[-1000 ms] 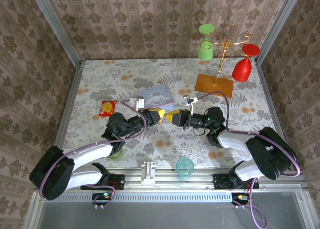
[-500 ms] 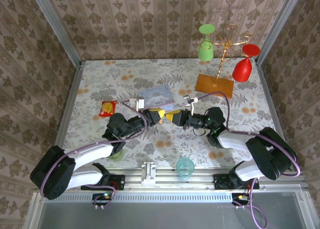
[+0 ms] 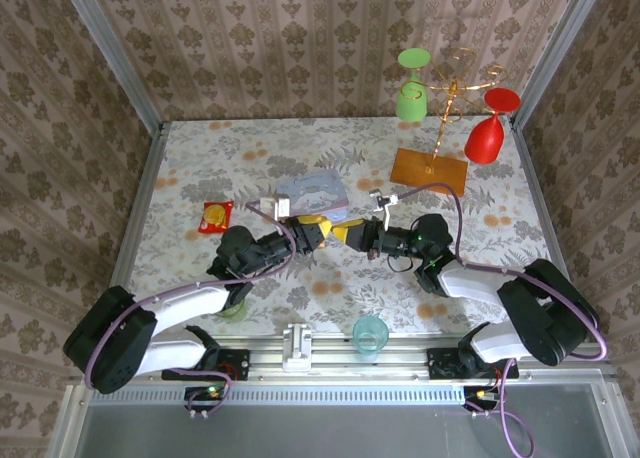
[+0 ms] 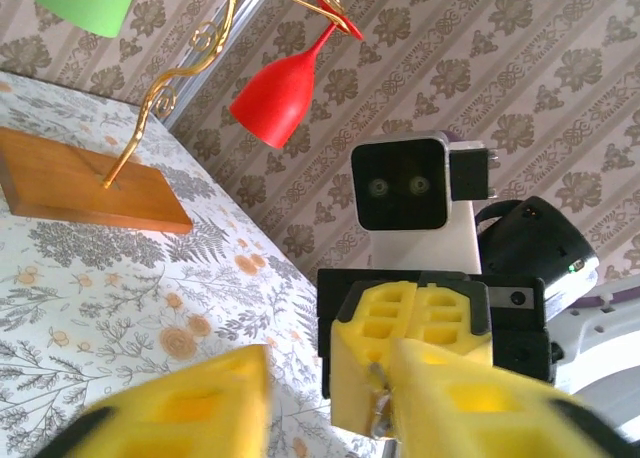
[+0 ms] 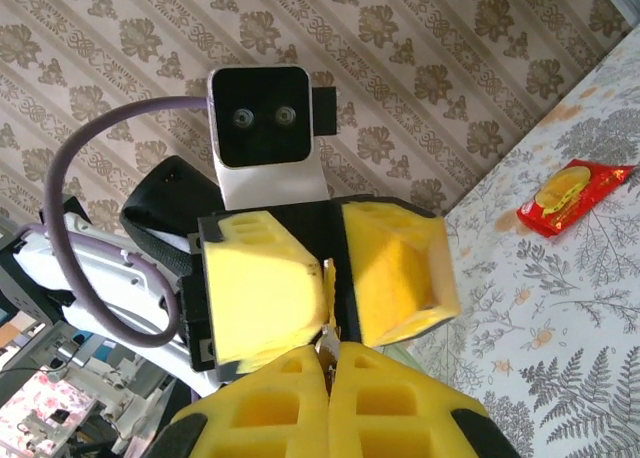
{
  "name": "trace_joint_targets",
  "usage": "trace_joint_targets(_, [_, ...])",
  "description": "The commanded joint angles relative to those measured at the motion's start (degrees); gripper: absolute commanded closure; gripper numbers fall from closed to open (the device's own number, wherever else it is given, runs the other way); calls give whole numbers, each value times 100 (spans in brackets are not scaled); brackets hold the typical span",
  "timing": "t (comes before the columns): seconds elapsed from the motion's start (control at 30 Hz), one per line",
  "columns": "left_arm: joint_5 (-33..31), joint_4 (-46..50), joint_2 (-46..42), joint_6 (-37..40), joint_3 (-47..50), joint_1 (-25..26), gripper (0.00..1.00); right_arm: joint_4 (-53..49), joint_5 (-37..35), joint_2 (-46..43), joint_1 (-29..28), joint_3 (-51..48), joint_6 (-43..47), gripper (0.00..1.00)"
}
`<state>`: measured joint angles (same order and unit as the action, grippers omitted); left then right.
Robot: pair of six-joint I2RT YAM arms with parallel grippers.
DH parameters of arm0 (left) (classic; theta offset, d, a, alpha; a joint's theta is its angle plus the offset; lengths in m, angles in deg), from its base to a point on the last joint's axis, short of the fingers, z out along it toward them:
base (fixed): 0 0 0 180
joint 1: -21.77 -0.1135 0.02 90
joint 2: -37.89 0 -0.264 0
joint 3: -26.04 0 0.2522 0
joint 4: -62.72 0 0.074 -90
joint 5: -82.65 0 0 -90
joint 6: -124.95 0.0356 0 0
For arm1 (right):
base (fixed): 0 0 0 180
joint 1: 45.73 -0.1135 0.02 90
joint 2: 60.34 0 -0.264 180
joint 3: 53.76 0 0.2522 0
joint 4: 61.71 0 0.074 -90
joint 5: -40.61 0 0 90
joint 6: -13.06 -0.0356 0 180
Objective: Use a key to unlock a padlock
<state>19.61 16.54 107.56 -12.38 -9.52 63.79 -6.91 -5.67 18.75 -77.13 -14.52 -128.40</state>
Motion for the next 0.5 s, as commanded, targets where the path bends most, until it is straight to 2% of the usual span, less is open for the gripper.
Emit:
trace_joint_targets(0.0, [-95, 113, -72, 78, 49, 3, 51, -220, -83, -237, -20, -32, 256, 100])
trace_joint_targets(0.1, [-77, 290, -195, 189, -5, -7, 51, -511, -66, -327, -16, -25, 360, 100])
trace_joint_targets(0.2, [-95, 264, -314, 214, 17, -5, 42, -832, -55, -389, -16, 2, 456, 100])
trace_joint_targets(0.27, [-105, 306, -389, 207, 8, -3, 40, -988, -57, -418, -20, 10, 497, 100])
trace_joint_targets(0.37, [-62, 376, -488, 275, -14, 16, 42, -998, -20, -399, -16, 3, 457, 100])
trace_joint_targets(0.47, [42, 658, -470, 368, -113, 13, 50, -985, 14, -386, -16, 10, 411, 100])
